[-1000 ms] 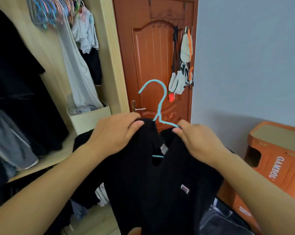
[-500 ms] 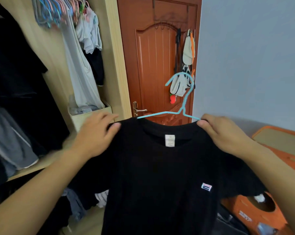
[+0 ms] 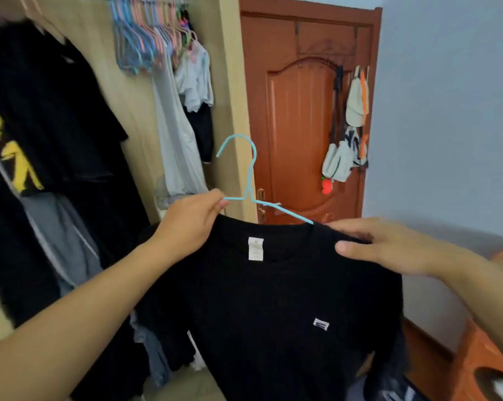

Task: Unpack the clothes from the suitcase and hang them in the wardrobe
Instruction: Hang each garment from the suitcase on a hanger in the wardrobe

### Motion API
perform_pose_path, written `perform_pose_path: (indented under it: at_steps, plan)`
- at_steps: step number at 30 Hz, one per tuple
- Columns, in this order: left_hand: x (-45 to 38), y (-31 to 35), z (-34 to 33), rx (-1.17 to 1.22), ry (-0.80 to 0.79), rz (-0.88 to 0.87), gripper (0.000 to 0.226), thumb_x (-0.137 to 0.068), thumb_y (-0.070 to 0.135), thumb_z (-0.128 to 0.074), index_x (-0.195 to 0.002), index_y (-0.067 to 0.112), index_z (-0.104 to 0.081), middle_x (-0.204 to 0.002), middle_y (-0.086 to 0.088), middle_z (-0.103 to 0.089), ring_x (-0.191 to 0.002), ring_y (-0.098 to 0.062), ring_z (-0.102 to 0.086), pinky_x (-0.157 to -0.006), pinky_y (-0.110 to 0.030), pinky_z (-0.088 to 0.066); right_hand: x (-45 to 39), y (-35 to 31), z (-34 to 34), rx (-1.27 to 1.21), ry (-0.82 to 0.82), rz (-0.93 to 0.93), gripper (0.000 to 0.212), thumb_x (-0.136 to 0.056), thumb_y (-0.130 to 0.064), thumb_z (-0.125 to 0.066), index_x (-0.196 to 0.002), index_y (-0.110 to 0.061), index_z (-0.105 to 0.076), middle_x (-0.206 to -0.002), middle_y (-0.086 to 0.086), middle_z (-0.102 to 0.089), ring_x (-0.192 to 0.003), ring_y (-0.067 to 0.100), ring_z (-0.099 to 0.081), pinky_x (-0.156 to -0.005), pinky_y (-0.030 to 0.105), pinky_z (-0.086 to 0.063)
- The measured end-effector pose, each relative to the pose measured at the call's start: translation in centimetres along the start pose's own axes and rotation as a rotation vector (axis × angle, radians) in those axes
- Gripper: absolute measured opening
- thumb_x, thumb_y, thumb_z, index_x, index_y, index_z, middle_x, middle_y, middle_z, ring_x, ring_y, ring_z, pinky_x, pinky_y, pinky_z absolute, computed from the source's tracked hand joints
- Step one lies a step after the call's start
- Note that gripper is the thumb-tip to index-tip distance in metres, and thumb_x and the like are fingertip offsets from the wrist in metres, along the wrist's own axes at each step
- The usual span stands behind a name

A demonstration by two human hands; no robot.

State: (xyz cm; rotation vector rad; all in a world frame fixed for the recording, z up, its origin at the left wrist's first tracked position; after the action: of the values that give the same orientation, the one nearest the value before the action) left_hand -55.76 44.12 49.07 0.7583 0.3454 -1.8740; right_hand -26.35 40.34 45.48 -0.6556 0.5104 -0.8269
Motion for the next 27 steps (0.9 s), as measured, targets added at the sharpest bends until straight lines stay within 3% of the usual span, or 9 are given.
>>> perform_pose_path:
  at_steps: [3,5,8,10,12,17,22,25,27]
  plan:
    - [-1.5,-6.4,2.7,0.028,0.019,0.125,0.034,-0.108,0.039,-0.038,-0.088,0.016,-0.055,-0.077,0.002,-0.062,-0.074,-0.023,-0.059,-0.072,-0.046,-0.049,-3.7,-4.3,-1.4,-0.042,-0.233,0.063,0.069,-0.093,-0.049,-0.066,-0.15,-0.053,-0.028,-0.152,-0.033,-0.034,-0.142,-0.008,-0.031,-0.12,0.032,-0.026]
    - [-3.1,-10.9,5.2,0.076,0.047,0.203,0.032,-0.108,0.036,-0.041,-0.088,0.017,-0.057,-0.081,0.003,-0.065,-0.08,-0.024,-0.063,-0.077,-0.045,-0.05,-7.7,-8.1,-2.1,-0.103,-0.21,0.105,0.058,-0.098,-0.038,-0.061,-0.144,-0.061,-0.034,-0.146,-0.038,-0.04,-0.136,-0.014,-0.036,-0.115,0.025,-0.029]
    - [-6.3,-16.9,9.1,0.032,0.035,0.297,0.025,-0.106,0.032,-0.047,-0.116,0.017,-0.065,-0.104,-0.004,-0.064,-0.111,-0.036,-0.059,-0.09,-0.039,-0.045,-15.1,-13.4,-2.0,0.09,0.181,0.17,0.044,-0.105,-0.017,-0.048,-0.113,-0.057,-0.064,-0.122,-0.021,-0.067,-0.113,-0.002,-0.061,-0.092,0.016,-0.05]
    - [-7.4,-21.6,12.1,-0.075,0.024,0.469,0.051,-0.103,0.036,-0.051,-0.15,0.019,-0.042,-0.143,-0.015,-0.047,-0.135,-0.039,-0.042,-0.11,-0.044,-0.039,-19.6,-15.8,-1.5,0.232,0.37,0.13,0.045,-0.104,-0.014,-0.046,-0.095,-0.05,-0.071,-0.108,0.002,-0.072,-0.091,0.025,-0.07,-0.074,0.034,-0.056]
    - [-8.3,-25.7,16.0,-0.108,0.108,0.557,0.063,-0.103,0.035,-0.052,-0.158,0.017,-0.028,-0.155,-0.016,-0.031,-0.142,-0.036,-0.033,-0.115,-0.046,-0.034,-23.4,-18.0,-0.8,0.314,0.448,0.077,0.043,-0.104,-0.011,-0.044,-0.1,-0.043,-0.072,-0.105,0.004,-0.068,-0.075,0.022,-0.065,-0.062,0.032,-0.05]
    - [-12.5,-34.4,26.4,-0.178,0.422,0.524,0.066,-0.102,0.032,-0.053,-0.156,0.007,-0.027,-0.156,-0.018,-0.028,-0.142,-0.037,-0.034,-0.114,-0.047,-0.036,-33.2,-25.2,0.1,0.628,0.594,0.06,0.048,-0.099,-0.006,-0.042,-0.125,-0.038,-0.067,-0.134,0.005,-0.062,-0.117,0.028,-0.059,-0.089,0.031,-0.048]
    - [-19.7,-42.2,30.3,-0.055,0.424,0.534,0.065,-0.101,0.036,-0.054,-0.151,0.004,-0.029,-0.152,-0.022,-0.037,-0.135,-0.041,-0.044,-0.106,-0.046,-0.042,-41.2,-30.9,-0.6,0.736,0.634,0.073,0.051,-0.1,-0.007,-0.04,-0.134,-0.039,-0.06,-0.137,0.005,-0.057,-0.121,0.026,-0.054,-0.083,0.026,-0.041]
    - [-23.0,-46.2,30.0,0.039,0.393,0.633,0.048,-0.103,0.029,-0.05,-0.14,-0.001,-0.043,-0.136,-0.023,-0.055,-0.121,-0.041,-0.055,-0.098,-0.043,-0.049,-42.7,-31.9,-0.4,0.727,0.681,0.094,0.049,-0.1,-0.006,-0.04,-0.133,-0.036,-0.061,-0.14,0.004,-0.054,-0.126,0.025,-0.05,-0.094,0.027,-0.042]
    - [-25.3,-47.5,28.9,0.067,0.384,0.625,0.038,-0.104,0.021,-0.046,-0.134,-0.002,-0.051,-0.132,-0.023,-0.058,-0.117,-0.04,-0.058,-0.095,-0.041,-0.05,-42.9,-31.4,-0.3,0.703,0.681,0.062,0.049,-0.101,-0.007,-0.04,-0.133,-0.037,-0.061,-0.14,0.005,-0.055,-0.125,0.025,-0.051,-0.087,0.025,-0.04]
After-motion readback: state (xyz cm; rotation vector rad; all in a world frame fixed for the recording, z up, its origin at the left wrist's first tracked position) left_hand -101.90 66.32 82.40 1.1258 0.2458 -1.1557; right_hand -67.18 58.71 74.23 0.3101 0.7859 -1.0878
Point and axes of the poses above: each hand's wrist, its own x-axis away from the middle knuckle, its own z-axis out of the back of the hand, y = z × x, the point moved 7 cm from there along -x, towards the middle knuckle
